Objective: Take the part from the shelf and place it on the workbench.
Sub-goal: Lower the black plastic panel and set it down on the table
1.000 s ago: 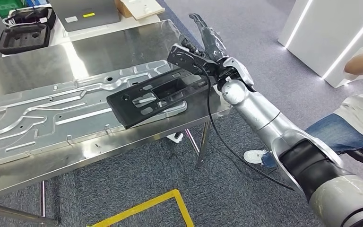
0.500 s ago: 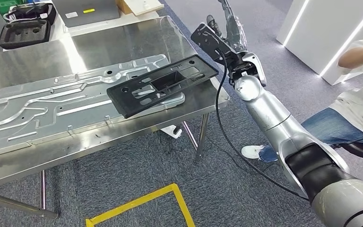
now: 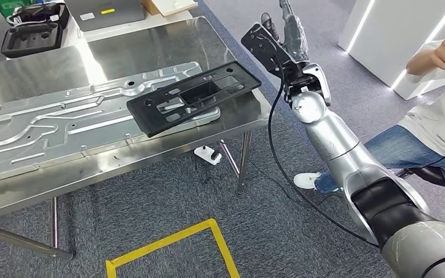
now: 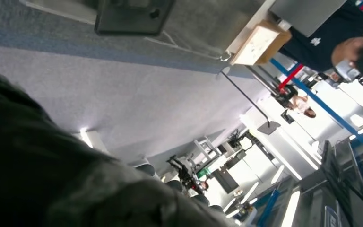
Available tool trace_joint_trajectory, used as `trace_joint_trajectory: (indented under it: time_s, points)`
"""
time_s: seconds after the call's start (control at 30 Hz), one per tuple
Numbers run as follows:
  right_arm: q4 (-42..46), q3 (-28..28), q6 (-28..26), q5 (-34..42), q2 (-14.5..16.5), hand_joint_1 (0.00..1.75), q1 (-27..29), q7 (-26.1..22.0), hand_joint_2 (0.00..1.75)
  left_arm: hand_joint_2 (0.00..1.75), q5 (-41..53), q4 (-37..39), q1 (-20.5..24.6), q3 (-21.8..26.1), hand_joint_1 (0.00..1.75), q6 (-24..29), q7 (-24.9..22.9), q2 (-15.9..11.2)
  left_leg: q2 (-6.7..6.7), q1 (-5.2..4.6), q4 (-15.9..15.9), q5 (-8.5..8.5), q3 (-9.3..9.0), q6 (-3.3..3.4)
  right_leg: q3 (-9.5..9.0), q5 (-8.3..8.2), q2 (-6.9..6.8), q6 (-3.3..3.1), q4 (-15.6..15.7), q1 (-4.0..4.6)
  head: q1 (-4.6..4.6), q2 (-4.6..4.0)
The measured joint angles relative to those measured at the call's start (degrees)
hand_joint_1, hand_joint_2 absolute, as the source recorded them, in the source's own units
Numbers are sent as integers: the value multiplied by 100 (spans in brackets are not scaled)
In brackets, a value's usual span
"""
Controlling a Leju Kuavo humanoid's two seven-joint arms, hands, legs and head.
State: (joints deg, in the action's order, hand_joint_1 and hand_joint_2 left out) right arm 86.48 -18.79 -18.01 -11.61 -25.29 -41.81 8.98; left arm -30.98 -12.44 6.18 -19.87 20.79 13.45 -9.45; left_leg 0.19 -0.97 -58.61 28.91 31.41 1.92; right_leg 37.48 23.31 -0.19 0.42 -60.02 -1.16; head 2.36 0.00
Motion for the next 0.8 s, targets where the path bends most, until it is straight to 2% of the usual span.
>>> trace_joint_trajectory:
  time_s: [0.07, 0.1, 0.13, 0.2, 0.23, 0.27, 0.3, 0.37, 0.4, 0.43, 0.57, 0.6, 0.67, 0.73, 0.77, 0.8]
  points:
    - [10, 9, -2, 11, -3, 0, 16, 2, 0, 0, -8, 0, -4, 0, 0, 19, 1, -1, 12, 15, 112, -124, -14, 67, 13, -19, -1, 64, 30, -3, 2, -1]
    - [15, 20, -4, 11, -8, 0, 18, 2, 0, 0, -12, 0, -7, 0, 0, 28, 2, 2, 23, 30, 182, -200, -19, 99, 53, 63, 4, 84, -36, 4, 4, 0]
    - [19, 34, -8, 11, -17, 0, 18, 2, 0, 0, -14, 0, -8, 0, 0, 36, 4, 4, 35, 48, 242, -273, -13, 121, 130, 225, 10, 97, -216, 10, 6, 0]
    - [23, 56, -9, 14, -36, 0, 28, 3, 0, 0, -14, 0, -7, 0, 0, 45, 10, 14, 45, 54, 257, -354, 71, 145, 367, 678, 17, 125, -897, 7, 8, 0]
    - [24, 60, -8, 16, -42, 0, 43, 4, 0, 0, -14, 0, -9, 0, 0, 47, 12, 17, 46, 55, 238, -379, 125, 144, 461, 841, 17, 146, -1230, 3, 7, 0]
    - [25, 60, -5, 18, -44, 0, 58, 5, 0, 0, -14, 0, -12, 0, 0, 49, 12, 22, 46, 60, 206, -398, 182, 137, 481, 907, 16, 168, -1413, -6, 7, -1]
    - [27, 61, -3, 20, -46, 0, 69, 7, 0, 0, -14, 0, -13, 0, 0, 50, 11, 25, 46, 69, 162, -410, 241, 128, 394, 866, 13, 190, -1369, -19, 7, 0]
    - [37, 65, -2, 20, -52, 0, 70, 9, 0, 0, -13, 0, -12, 0, 0, 49, 6, 29, 45, 93, 20, -401, 365, 87, -34, 636, 9, 240, -723, -62, 7, 0]
    - [45, 68, -1, 20, -56, 0, 67, 9, 0, 0, -12, 0, -8, 0, 0, 49, 2, 29, 40, 90, -77, -386, 435, 52, -221, 553, 22, 233, -404, -69, 7, 0]
    - [55, 73, 0, 19, -62, 0, 65, 12, 0, 0, -9, 0, -8, 0, 0, 49, -1, 28, 35, 83, -150, -378, 496, 17, -331, 515, 36, 206, -202, -72, 5, -1]
    - [78, 80, 13, 13, -76, 0, 88, 19, 0, 0, 2, 0, -20, 0, 0, 51, -13, 22, 13, 70, -215, -438, 601, -88, -279, 451, 59, 19, -163, -54, -2, 0]
    - [79, 80, 16, 13, -76, 0, 88, 19, 0, 0, 3, 0, -19, 0, 0, 51, -16, 23, 11, 78, -284, -374, 639, -112, -257, 419, 52, -20, -157, -63, -4, -1]
    - [82, 80, 19, 12, -76, 0, 83, 20, 0, 0, 1, 0, -16, 0, 0, 49, -22, 27, 9, 101, -739, -17, 811, -172, -196, 353, 40, -81, -144, -78, -9, -1]
    - [83, 80, 20, 11, -76, 0, 85, 21, 0, 0, -3, 0, -16, 0, 0, 44, -30, 31, 8, 114, -1429, 407, 1029, -217, -118, 291, 39, -102, -143, -66, -10, -1]
    - [84, 80, 24, 11, -76, 0, 86, 21, 0, 0, -5, 0, -17, 0, 0, 39, -38, 33, 8, 115, -1643, 502, 1069, -218, -80, 261, 39, -104, -143, -55, -11, -1]
    - [84, 80, 29, 10, -76, 0, 88, 22, 0, 0, -5, 0, -17, 0, 0, 34, -45, 35, 6, 111, -1652, 492, 1008, -200, -45, 232, 40, -105, -143, -40, -10, -1]
